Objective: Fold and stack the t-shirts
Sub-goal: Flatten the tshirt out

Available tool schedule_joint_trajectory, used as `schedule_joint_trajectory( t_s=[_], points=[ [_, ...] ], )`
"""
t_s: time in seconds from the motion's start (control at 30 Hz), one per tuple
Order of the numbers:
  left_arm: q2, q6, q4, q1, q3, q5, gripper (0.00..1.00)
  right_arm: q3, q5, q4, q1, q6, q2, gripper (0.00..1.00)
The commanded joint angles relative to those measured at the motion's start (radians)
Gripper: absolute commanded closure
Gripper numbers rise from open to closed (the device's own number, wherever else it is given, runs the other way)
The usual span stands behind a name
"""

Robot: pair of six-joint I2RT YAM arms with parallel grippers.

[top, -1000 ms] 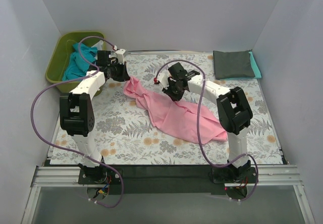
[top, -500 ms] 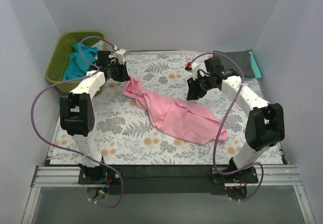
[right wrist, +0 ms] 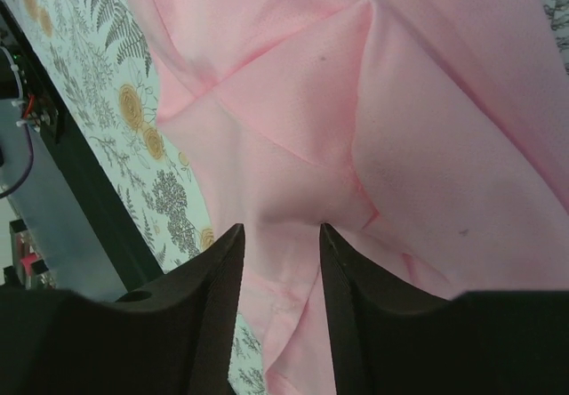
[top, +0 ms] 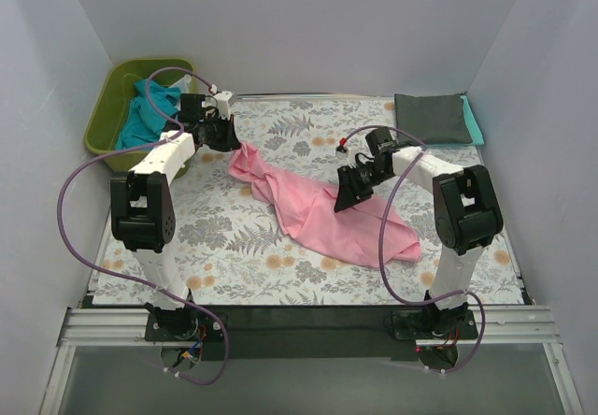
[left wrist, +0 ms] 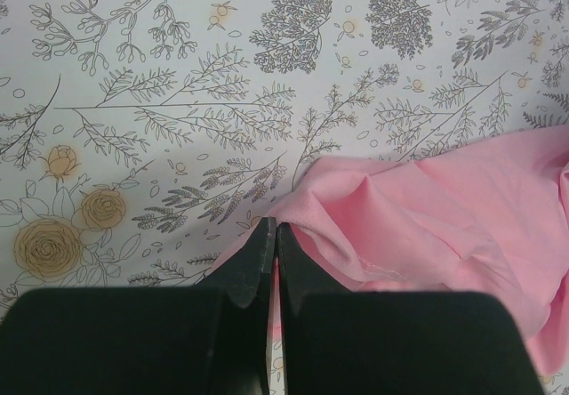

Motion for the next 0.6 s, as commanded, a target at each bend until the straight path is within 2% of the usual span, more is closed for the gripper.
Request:
schedule_joint_trajectory(
  t_s=[0.0, 0.23, 0.57],
  points=[
    [-0.024, 0.002, -0.002, 0.006, 0.011, 0.008, 1.0, 0.029, 0.009, 0.046, -0.012, 0.034, 0.009, 0.59],
    [-0.024, 0.004, 0.005, 0.006, 0.0, 0.01, 1.0, 0.02, 0.037, 0.072, -0.034, 0.053, 0.032, 0.52],
    [-0.023, 0.008, 0.01, 0.006, -0.009, 0.005, 1.0, 0.059, -0.073, 0.09, -0.037, 0.07, 0.104, 0.51]
  ],
)
